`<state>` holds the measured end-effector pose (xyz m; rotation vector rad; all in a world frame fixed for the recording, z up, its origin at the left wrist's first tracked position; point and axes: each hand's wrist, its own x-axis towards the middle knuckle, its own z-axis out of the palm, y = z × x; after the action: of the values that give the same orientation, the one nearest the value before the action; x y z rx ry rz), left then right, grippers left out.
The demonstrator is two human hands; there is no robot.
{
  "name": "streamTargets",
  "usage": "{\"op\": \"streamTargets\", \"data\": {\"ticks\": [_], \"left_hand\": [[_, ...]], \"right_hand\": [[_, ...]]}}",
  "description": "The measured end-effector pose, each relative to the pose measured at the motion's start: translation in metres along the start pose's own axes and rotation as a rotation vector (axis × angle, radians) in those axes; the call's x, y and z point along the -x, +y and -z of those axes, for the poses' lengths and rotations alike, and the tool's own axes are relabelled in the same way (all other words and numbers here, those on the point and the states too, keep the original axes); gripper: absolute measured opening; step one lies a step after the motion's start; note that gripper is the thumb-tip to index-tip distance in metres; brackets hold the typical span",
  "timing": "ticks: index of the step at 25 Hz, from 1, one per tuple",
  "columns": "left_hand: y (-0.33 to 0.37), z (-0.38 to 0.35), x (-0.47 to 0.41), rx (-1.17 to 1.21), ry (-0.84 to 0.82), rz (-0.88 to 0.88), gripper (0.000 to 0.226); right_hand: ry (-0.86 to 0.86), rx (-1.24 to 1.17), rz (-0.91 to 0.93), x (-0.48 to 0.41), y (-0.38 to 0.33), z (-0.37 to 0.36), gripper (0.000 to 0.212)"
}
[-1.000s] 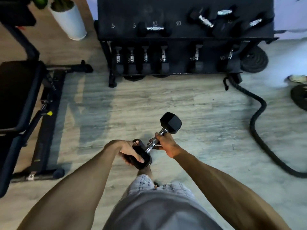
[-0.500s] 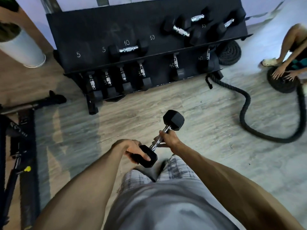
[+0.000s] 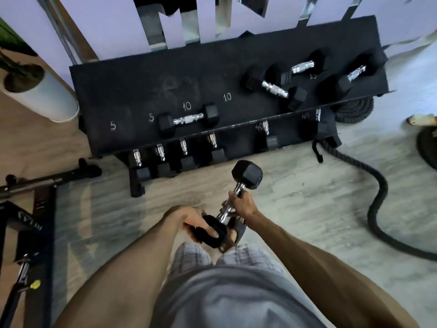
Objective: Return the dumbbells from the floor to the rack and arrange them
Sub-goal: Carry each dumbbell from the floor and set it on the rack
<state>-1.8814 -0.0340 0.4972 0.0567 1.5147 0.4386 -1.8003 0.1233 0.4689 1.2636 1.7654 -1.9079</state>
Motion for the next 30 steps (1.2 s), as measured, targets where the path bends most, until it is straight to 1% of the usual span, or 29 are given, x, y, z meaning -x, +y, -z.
{"op": "streamTargets", "data": {"ticks": [1, 4, 7, 10, 14, 17, 20, 23, 24, 26, 27, 28, 30], "left_hand": [[0.020, 0.012, -0.003, 0.003, 0.007, -0.013, 0.079], [0.065, 0.041, -0.012, -0.023, 0.044, -0.028, 0.079], [0.107, 0.076, -0.025, -0.015, 0.055, -0.043, 0.081], [0.143, 0.112, -0.042, -0.051, 0.083, -0.059, 0.072], [0.190, 0.163, -0.061, -0.054, 0.046, -0.083, 0.074], [0.224, 0.204, -0.073, -0.100, 0.056, -0.105, 0.070], [0.256, 0.241, -0.078, -0.101, 0.083, -0.137, 0.082], [0.282, 0.279, -0.081, -0.090, 0.130, -0.146, 0.083], [0.291, 0.293, -0.082, -0.111, 0.138, -0.147, 0.090], [0.304, 0.319, -0.085, -0.165, 0.150, -0.133, 0.114], [0.308, 0.330, -0.088, -0.175, 0.158, -0.120, 0.118], [0.311, 0.340, -0.089, -0.168, 0.174, -0.115, 0.111], [0.318, 0.355, -0.088, -0.101, 0.212, -0.112, 0.091]], "right_hand": [[-0.019, 0.009, 0.011, -0.015, -0.020, 0.008, 0.019], [0.011, 0.030, 0.027, -0.051, -0.068, 0.028, 0.018], [-0.004, 0.043, 0.037, -0.090, -0.112, 0.040, 0.014], [0.029, 0.068, 0.039, -0.135, -0.145, 0.045, 0.020], [0.060, 0.118, 0.053, -0.188, -0.191, 0.050, 0.024], [0.074, 0.139, 0.066, -0.220, -0.239, 0.052, 0.023], [0.110, 0.189, 0.113, -0.255, -0.277, 0.050, 0.026], [0.142, 0.152, 0.116, -0.292, -0.310, 0.050, 0.026], [0.139, 0.141, 0.112, -0.303, -0.317, 0.051, 0.027], [0.138, 0.169, 0.113, -0.323, -0.333, 0.051, 0.027], [0.139, 0.182, 0.114, -0.334, -0.340, 0.050, 0.028], [0.140, 0.176, 0.113, -0.344, -0.344, 0.048, 0.030], [0.139, 0.162, 0.100, -0.358, -0.355, 0.043, 0.033]]}}
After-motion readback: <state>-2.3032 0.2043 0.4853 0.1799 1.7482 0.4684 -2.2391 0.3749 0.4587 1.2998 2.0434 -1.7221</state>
